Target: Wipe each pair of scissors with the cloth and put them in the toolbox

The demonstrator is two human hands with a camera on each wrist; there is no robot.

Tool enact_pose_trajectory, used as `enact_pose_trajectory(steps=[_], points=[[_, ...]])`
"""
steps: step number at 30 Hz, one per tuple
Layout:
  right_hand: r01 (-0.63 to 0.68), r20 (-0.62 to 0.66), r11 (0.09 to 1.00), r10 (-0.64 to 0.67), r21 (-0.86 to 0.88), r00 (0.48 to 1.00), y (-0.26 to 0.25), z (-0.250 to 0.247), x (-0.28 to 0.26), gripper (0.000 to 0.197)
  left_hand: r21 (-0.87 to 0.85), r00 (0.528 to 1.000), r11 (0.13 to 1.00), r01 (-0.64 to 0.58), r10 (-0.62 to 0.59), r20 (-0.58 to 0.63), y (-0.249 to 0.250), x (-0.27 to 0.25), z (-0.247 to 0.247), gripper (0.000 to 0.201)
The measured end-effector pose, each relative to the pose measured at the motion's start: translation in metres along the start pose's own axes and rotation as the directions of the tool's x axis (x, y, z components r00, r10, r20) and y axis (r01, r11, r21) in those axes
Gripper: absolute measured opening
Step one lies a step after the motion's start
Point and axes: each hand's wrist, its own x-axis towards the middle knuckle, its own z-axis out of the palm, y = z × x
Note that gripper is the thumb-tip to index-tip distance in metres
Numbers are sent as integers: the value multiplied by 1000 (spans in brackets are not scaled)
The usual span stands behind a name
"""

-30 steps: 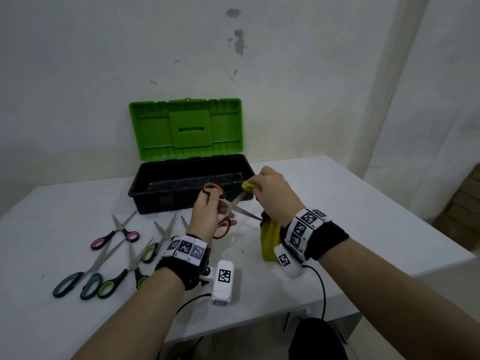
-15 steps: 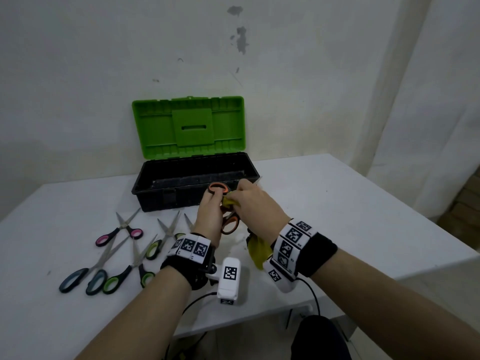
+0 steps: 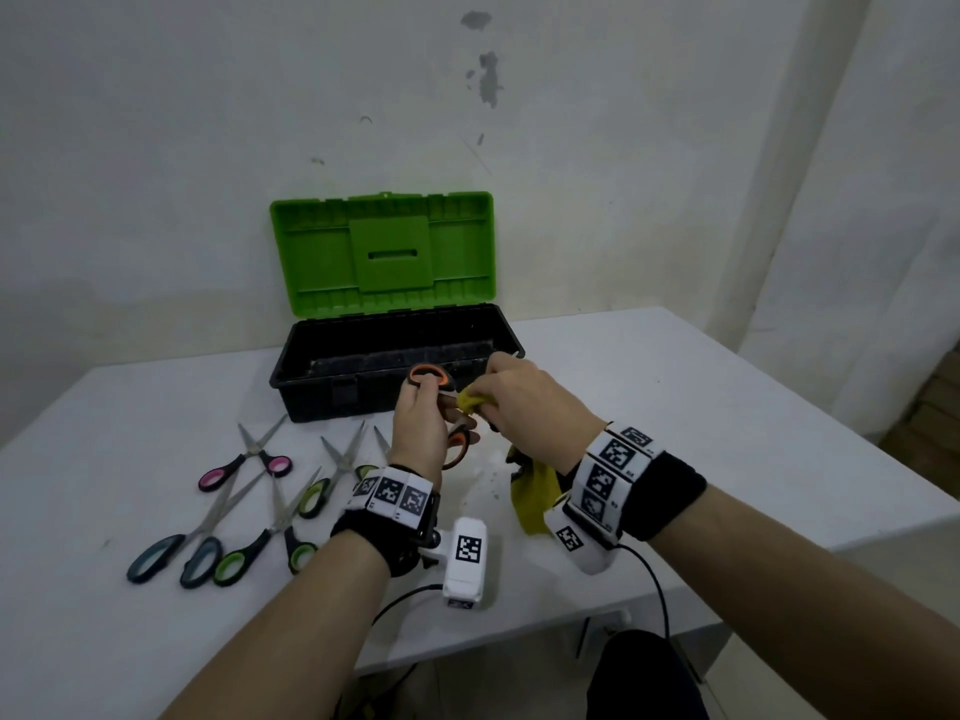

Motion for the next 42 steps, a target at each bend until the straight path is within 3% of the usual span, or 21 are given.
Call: enact_pose_trajectory(steps=[4,7,12,18,21,25,31,33,38,42], points=[[73,-5,997,-73,-22,997,-10,3,1,21,14,999,1000,-27,26,26,1,-1,4,25],[31,25,999,-31,-23,999,-2,3,-1,23,50,998,998,-47,45,41,3,0,-1,24],[-8,-90,1000,10,20,996,6,-3,-4,25,59,997,997,-38,34,74,0,-2,-5,25],[12,19,999,-13,51,1000,6,10,-10,25,90,999,995,-42,39,29,0,0,-3,25],[31,13,998,-32,58,999,5,2,-7,25,79,1000,997,-10,8,24,-2,-1,-2,23],[86,77,995,-81,-53,994,-6,10,-7,21,90,1000,996,-18,15,26,-1,0,1,27],[193,100,981,-189,-32,977,-7,14,-11,22,54,1000,998,-25,25,15,0,1,-2,27],[164,86,985,-159,-60,984,-2,10,-12,24,65,1000,997,-31,31,5,2,1,-3,27],[83,-97,996,-81,14,992,5,-4,-11,23,49,1000,999,-20,19,18,3,-3,-1,25],[111,6,991,-111,-68,994,-3,15,-11,22,107,997,992,-70,67,36,1,-3,5,28]])
